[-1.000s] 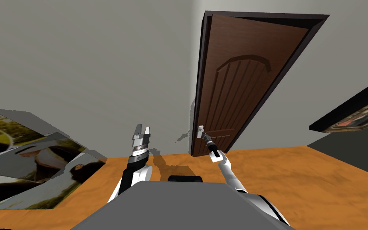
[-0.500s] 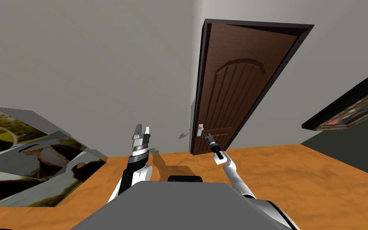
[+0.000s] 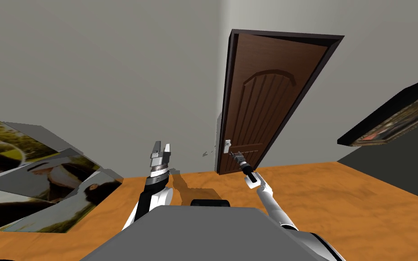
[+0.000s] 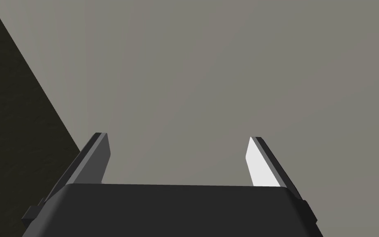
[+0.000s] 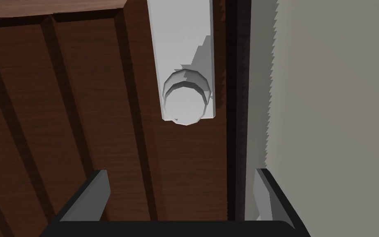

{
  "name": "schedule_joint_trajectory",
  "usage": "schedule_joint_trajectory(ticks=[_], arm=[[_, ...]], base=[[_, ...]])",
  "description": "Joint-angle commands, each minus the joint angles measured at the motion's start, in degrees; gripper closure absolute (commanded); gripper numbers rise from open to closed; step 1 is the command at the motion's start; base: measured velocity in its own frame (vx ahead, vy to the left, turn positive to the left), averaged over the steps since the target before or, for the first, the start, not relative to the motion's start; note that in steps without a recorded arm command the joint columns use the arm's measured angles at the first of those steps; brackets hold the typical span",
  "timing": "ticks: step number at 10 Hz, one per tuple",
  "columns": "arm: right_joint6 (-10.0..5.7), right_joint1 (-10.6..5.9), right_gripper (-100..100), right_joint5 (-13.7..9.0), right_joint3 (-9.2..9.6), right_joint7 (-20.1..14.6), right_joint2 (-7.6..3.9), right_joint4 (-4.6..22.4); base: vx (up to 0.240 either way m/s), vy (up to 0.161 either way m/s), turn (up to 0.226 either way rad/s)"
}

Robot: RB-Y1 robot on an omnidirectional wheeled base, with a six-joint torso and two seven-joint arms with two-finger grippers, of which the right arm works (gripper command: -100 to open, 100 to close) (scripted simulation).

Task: Pull the door open

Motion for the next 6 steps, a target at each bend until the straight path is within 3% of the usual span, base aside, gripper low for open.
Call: schedule_joint_trajectory(ticks=[1,6], arm=[[0.02,-0.12,-100,0.0,-0.18,0.2,0.13,0.2],[0.09,-0.58,-100,-0.1,-0.83,1.0,0.63,0.7]], base=[[0.105,0.007,0.013],[0.199,0.023,0.022]])
